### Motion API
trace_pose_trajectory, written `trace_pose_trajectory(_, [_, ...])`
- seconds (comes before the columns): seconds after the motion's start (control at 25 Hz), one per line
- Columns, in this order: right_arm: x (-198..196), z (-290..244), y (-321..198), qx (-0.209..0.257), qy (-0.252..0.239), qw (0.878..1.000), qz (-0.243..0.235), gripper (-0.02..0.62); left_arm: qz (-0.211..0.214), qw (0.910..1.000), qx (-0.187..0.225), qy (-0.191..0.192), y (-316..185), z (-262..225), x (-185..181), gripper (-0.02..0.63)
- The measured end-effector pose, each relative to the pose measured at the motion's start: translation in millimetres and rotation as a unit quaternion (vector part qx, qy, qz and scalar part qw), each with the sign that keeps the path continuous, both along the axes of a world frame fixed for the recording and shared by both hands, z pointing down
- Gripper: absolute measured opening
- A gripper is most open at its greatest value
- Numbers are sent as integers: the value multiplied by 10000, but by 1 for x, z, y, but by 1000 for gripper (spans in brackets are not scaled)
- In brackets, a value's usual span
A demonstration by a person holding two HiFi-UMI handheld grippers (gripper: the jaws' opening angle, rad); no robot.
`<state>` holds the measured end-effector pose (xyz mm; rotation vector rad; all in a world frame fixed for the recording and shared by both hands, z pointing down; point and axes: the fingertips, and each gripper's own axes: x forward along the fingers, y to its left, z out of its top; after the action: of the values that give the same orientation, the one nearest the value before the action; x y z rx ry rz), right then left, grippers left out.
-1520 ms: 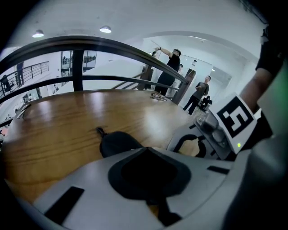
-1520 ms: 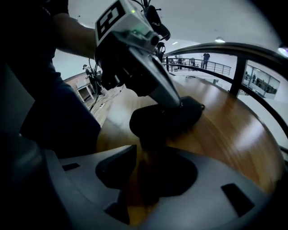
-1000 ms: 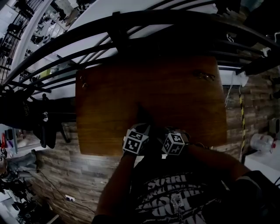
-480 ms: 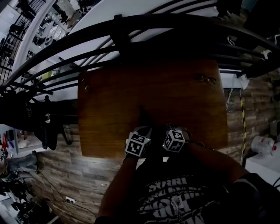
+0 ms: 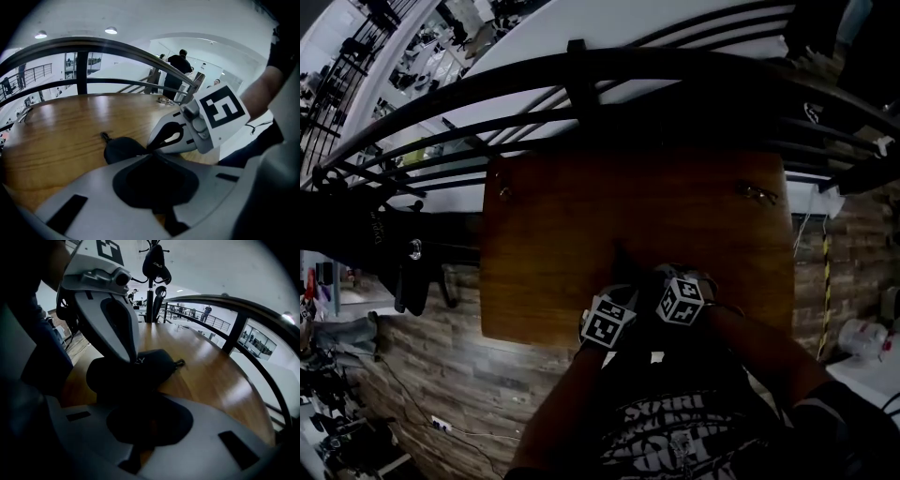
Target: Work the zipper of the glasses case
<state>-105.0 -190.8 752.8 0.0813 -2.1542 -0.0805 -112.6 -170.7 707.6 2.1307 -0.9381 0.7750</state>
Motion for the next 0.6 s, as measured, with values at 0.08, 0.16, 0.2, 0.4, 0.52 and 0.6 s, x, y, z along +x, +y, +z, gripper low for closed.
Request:
trace_pose_trajectory(0.08, [-8,3,-10,102,33,9998,-143,-2,-40,10000,14,-17,-1,1,-3,5])
trace_pose_trajectory(0.16, [-15,4,-20,196,71,9994,-274,-2,-94,10000,27,-7,-1,2,-5,5])
trace_pose_trajectory(0.2, [-17,3,-25,243,100,9991,-337,-3,-115,9999,30,8,-2,1,-4,5])
trace_pose_trajectory(0.4, [-28,6,-41,374,206,9967,-686,-2,-179,9998,73,2,-2,2,-2,5])
trace_pose_trajectory(0.52, [-32,6,-47,436,222,9949,-883,-2,-265,9996,110,3,-3,1,-2,5])
trace_pose_trajectory(0.6, [-36,7,-49,472,222,9940,-962,-2,-336,9993,133,19,-4,2,-4,5])
